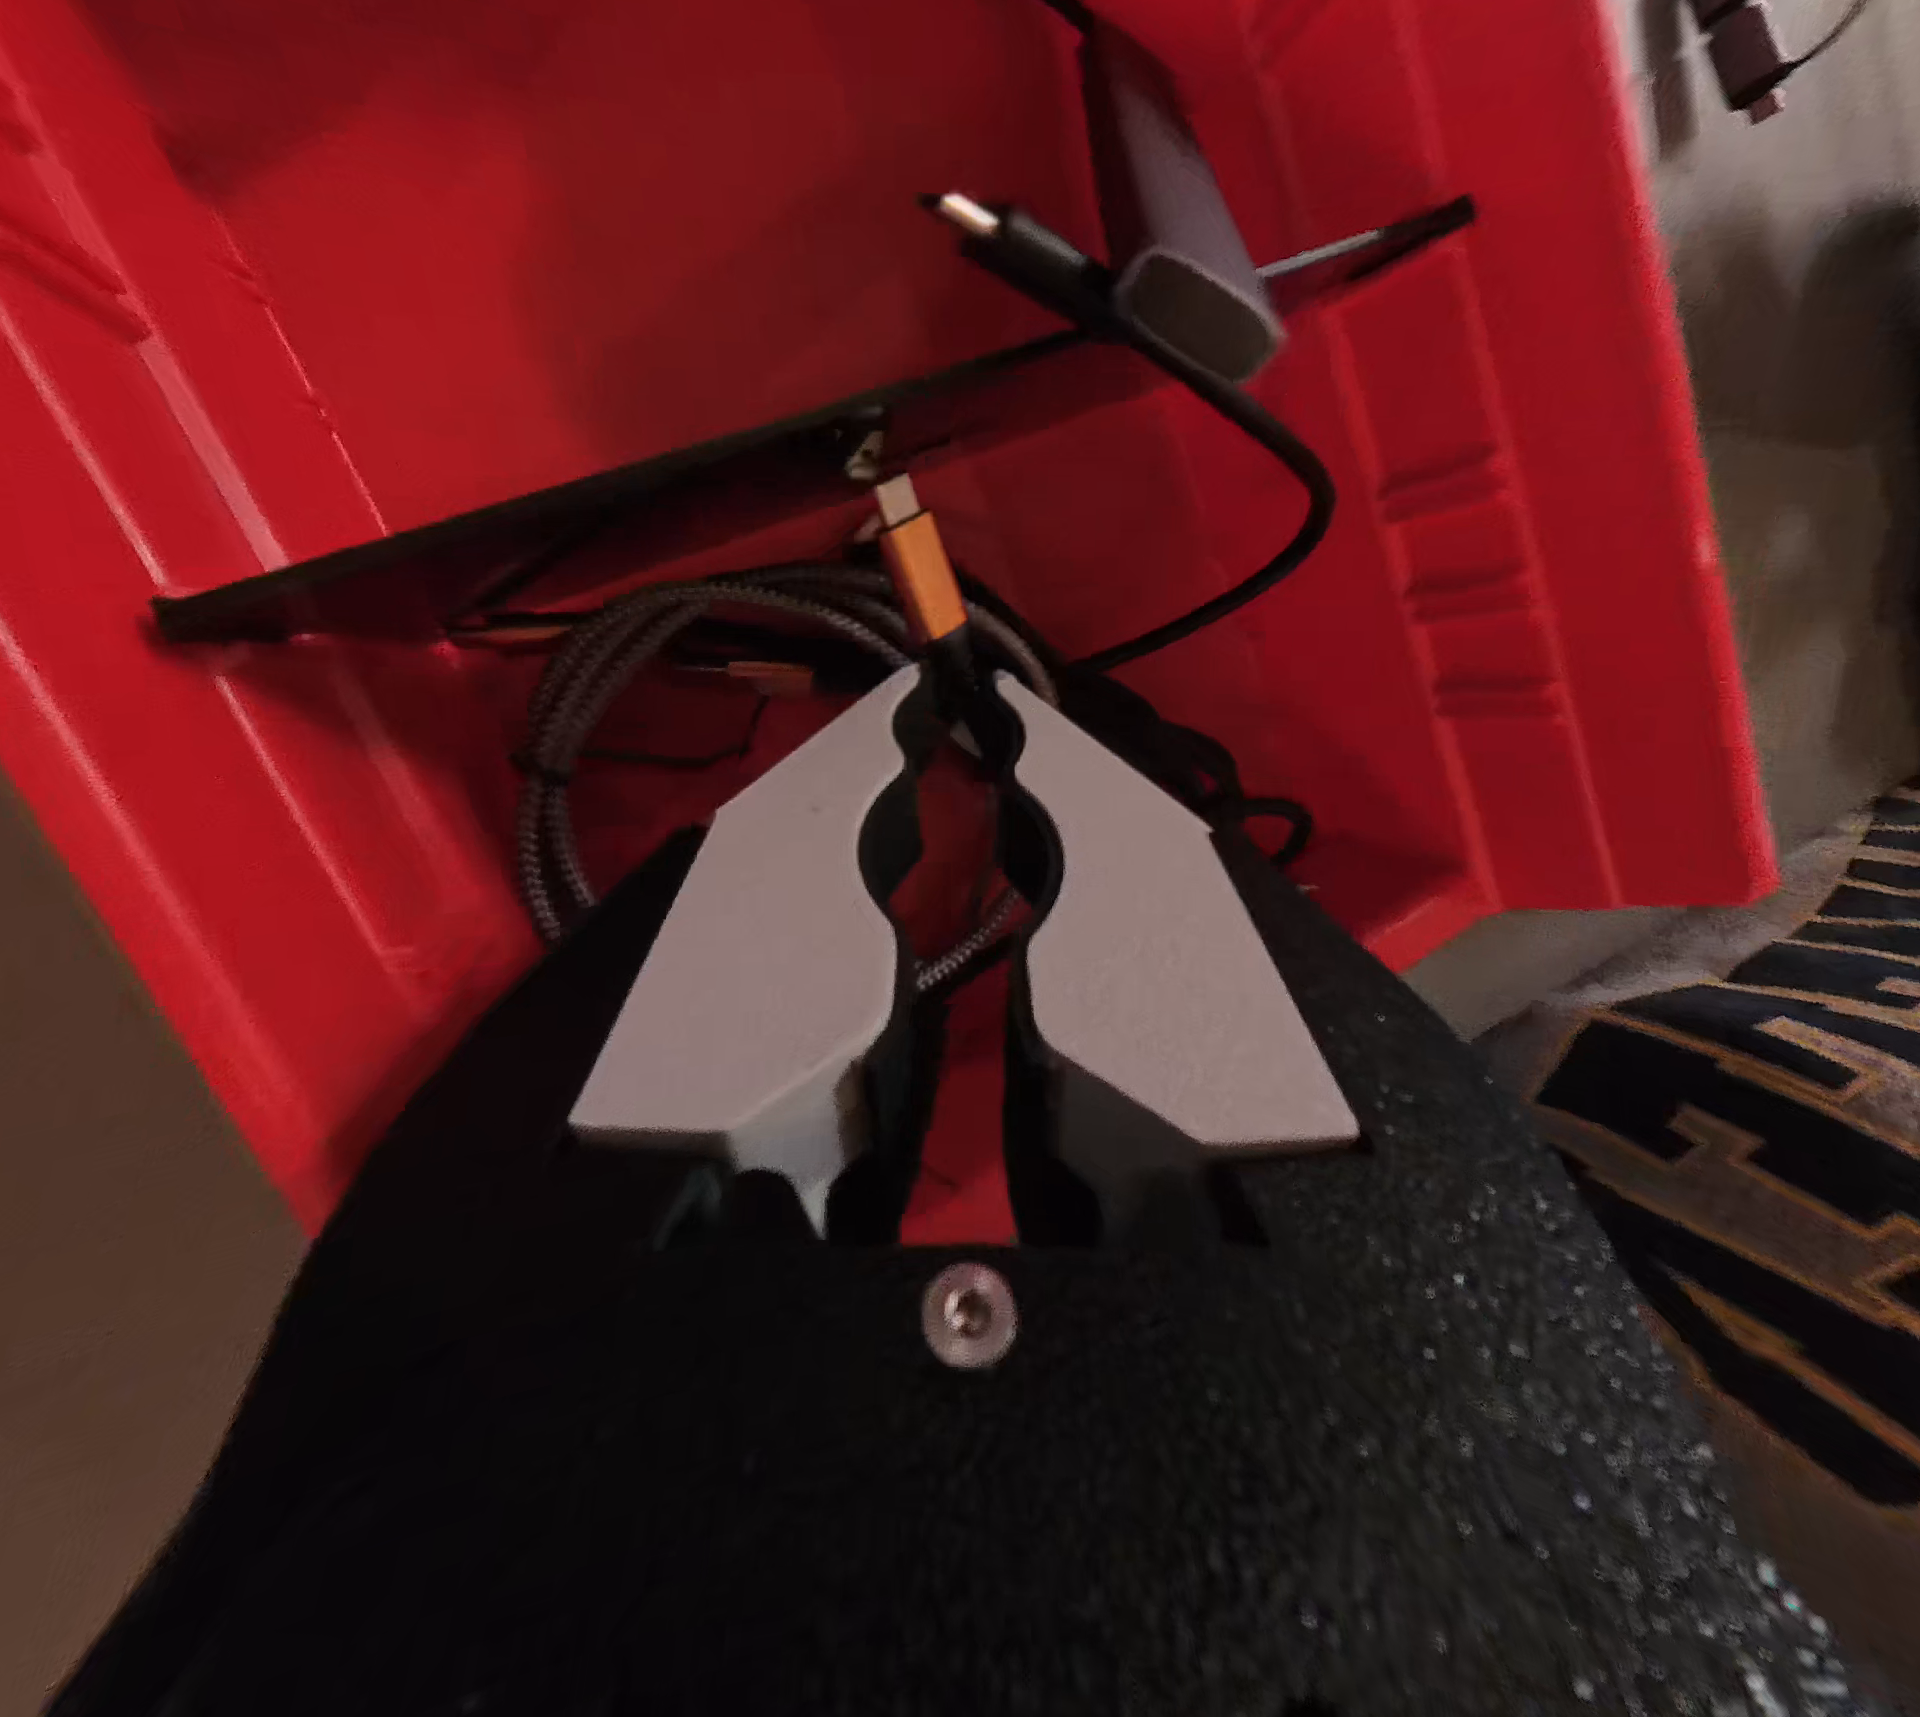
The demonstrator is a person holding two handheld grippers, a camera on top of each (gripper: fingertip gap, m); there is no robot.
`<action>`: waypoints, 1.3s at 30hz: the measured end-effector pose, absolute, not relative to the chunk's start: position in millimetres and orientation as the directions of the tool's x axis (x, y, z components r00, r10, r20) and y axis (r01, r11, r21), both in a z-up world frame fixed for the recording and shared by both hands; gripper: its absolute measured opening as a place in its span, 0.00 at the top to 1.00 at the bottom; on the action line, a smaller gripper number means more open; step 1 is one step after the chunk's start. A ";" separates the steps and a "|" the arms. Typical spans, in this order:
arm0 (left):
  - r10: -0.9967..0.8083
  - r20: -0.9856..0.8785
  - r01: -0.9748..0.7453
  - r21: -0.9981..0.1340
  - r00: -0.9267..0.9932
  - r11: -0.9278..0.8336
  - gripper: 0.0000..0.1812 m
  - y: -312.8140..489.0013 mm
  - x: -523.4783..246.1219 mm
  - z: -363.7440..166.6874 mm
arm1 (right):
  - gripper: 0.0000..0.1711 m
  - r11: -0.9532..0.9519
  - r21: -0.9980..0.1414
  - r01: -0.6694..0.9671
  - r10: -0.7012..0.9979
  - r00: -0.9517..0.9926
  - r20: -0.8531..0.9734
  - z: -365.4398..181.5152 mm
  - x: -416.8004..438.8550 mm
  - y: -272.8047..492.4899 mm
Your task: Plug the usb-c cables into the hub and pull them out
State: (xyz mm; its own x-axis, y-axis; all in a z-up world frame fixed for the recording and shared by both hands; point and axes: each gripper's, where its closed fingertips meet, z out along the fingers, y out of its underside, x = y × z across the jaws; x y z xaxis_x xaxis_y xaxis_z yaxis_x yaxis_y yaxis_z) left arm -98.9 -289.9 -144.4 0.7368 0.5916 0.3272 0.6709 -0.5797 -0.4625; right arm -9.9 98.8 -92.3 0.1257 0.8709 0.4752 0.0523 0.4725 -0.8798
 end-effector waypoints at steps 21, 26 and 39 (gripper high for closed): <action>0.104 -0.088 -0.034 -0.899 0.991 -0.436 0.97 -140.8 -44.5 120.1 | 0.86 0.450 -0.892 0.040 0.861 0.246 0.445 -78.2 -7.0 118.5; -0.098 0.017 -0.045 -0.807 0.995 -0.589 0.98 -29.8 -33.4 66.4 | 0.86 0.422 -0.907 0.005 0.863 0.303 0.404 -68.9 0.3 130.5; -0.057 0.278 0.149 -0.664 0.959 -0.732 0.98 146.1 -56.8 -73.7 | 0.86 0.352 -0.933 -0.067 0.885 0.348 0.309 -58.9 3.5 144.3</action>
